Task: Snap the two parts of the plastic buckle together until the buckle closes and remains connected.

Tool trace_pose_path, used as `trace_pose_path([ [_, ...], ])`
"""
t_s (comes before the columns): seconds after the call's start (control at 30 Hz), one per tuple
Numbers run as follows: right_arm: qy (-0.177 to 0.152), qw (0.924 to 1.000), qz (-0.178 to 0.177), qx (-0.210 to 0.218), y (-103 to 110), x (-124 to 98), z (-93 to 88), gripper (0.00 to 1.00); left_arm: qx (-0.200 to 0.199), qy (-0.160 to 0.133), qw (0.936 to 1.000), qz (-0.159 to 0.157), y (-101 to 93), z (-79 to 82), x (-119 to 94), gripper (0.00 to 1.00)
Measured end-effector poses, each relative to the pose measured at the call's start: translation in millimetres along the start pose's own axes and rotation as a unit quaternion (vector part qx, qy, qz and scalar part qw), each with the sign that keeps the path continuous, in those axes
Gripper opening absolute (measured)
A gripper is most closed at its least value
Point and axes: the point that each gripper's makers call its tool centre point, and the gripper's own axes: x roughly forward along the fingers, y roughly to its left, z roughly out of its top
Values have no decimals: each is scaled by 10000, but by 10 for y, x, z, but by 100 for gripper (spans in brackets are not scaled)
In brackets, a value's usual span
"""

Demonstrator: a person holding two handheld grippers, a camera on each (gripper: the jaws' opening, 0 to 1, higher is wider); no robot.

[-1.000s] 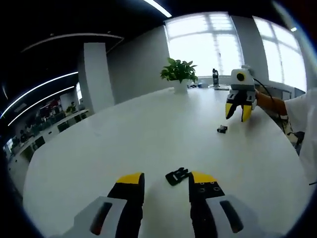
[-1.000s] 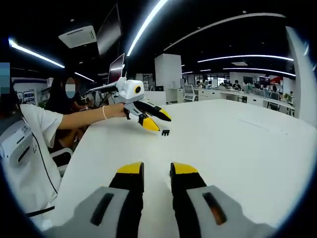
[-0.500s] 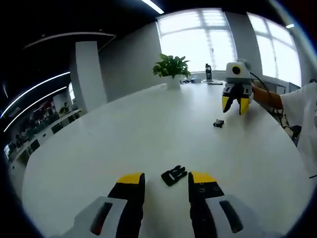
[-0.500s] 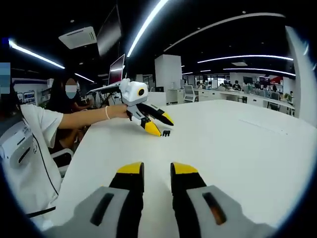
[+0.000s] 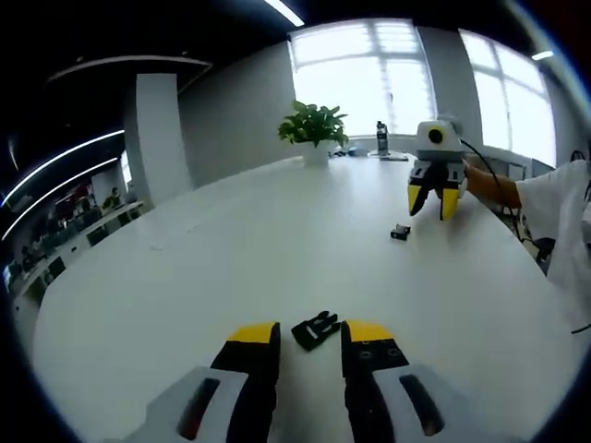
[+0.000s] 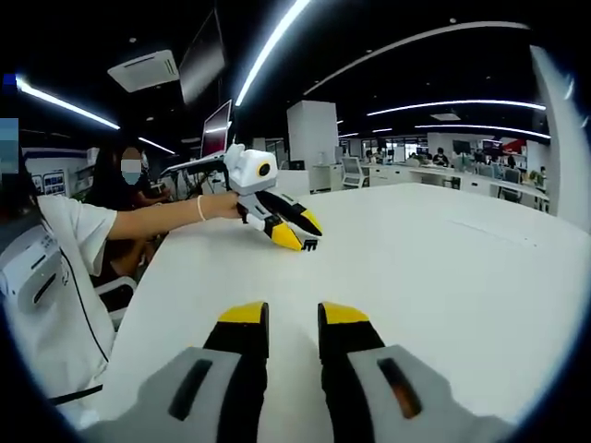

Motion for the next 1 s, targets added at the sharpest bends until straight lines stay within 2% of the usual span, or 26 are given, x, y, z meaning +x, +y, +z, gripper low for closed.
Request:
trace_pose_path([
  [0.3,-24,10000,0,15,13,-12,3,20,-46,-1,10000,-82,-62,-24,8,12],
  [0.63,-25,10000,-23,43,10,-37,-18,20,-95,-32,9999,-66,-57,-29,5,11],
  [0.67,-25,10000,-27,41,6,-40,-16,20,-104,-81,9999,-63,-63,-13,-6,8],
  [0.7,-26,10000,-29,40,4,-41,-15,20,-101,-121,9999,-70,-61,4,-13,0],
  [0.73,-27,10000,-31,36,3,-42,-12,20,-95,-155,9998,40,-34,20,-21,0],
  [0.8,-27,10000,-32,33,2,-40,-10,20,209,-102,9997,13,-23,14,-26,0],
  [0.87,-31,10000,-27,35,2,-38,-6,20,77,-32,10000,-11,-33,-8,-9,1],
  [1.0,-38,10000,-19,46,-3,-34,-5,20,91,-17,9999,45,-23,-23,-18,2],
])
